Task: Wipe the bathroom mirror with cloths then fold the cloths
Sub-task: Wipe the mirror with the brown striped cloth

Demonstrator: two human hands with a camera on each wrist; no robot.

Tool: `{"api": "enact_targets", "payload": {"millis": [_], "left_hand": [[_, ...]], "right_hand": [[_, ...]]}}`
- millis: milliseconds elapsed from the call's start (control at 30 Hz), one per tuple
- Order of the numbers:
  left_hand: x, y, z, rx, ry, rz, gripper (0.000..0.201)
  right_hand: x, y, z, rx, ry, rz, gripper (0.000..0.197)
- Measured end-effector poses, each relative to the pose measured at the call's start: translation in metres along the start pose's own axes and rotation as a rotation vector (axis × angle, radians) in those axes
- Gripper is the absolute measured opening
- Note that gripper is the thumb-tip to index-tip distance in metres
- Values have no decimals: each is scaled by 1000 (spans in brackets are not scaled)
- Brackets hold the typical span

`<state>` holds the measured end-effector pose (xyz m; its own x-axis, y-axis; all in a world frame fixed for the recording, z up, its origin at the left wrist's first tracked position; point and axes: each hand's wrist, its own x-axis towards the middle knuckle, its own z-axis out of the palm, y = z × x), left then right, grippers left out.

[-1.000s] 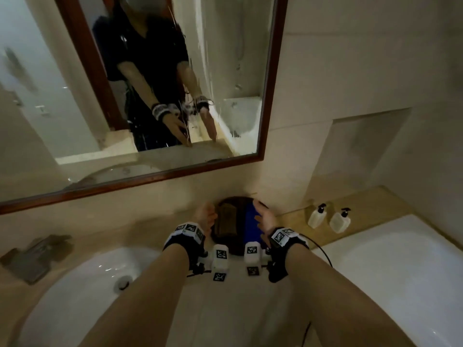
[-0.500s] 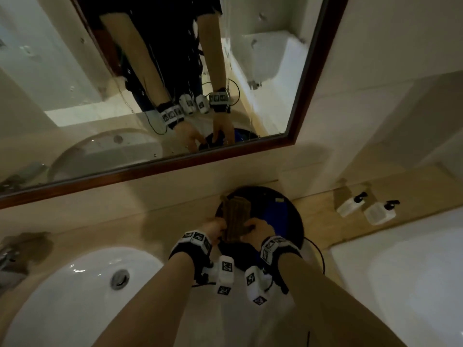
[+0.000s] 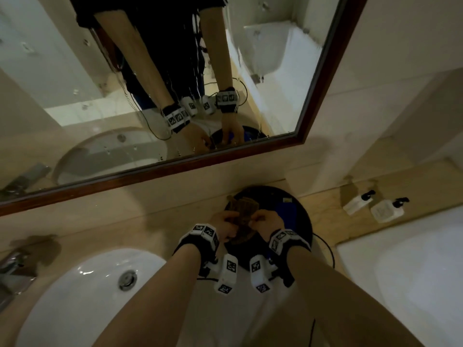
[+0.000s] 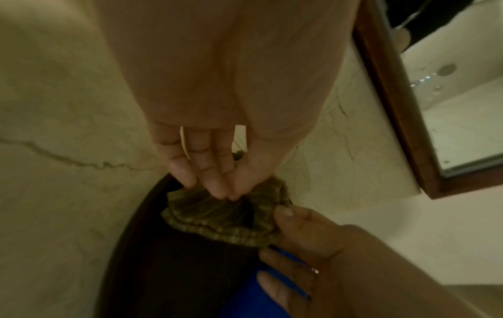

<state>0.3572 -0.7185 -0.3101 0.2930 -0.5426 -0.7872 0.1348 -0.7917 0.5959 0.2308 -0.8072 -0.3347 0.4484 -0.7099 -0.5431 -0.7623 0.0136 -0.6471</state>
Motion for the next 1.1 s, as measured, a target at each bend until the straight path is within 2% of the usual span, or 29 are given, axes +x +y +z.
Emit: {"api": "enact_targets", "payload": {"millis": [100, 200, 333, 433, 533, 600, 700, 833, 933, 1033, 1100], "left_hand": [[-21, 18, -2, 47, 7, 51, 41], [-45, 39, -5, 44, -10, 138, 31], [-81, 60, -10, -77, 25, 221, 42], [-95, 69, -15, -46, 83, 323, 45], [-116, 78, -22, 21, 96, 392, 39], [-127, 81, -28, 72, 158, 419, 34], [-139, 80, -36, 216, 290, 426, 20], [-156, 82, -46, 407, 404, 425, 16], [-164, 84, -53, 568, 451, 445, 26], [-169, 82, -56, 738, 477, 480, 24], [-173, 81, -59, 866, 467, 495, 23]], "right_hand": [[-13, -18, -23, 203, -40, 45, 13], [-33, -41, -45, 353, -80, 43, 12], [-64, -75, -69, 450, -112, -12, 16], [-82, -90, -79, 375, -91, -125, 19], [-94, -101, -86, 369, -77, -182, 17], [-101, -110, -90, 325, -54, -229, 20], [-108, -120, -100, 222, -48, -251, 26], [-112, -133, -116, 36, -9, -356, 31], [-114, -137, -120, -87, -6, -417, 26], [-115, -137, -120, -191, -6, -426, 16], [-118, -138, -125, -277, 0, -445, 17]]}}
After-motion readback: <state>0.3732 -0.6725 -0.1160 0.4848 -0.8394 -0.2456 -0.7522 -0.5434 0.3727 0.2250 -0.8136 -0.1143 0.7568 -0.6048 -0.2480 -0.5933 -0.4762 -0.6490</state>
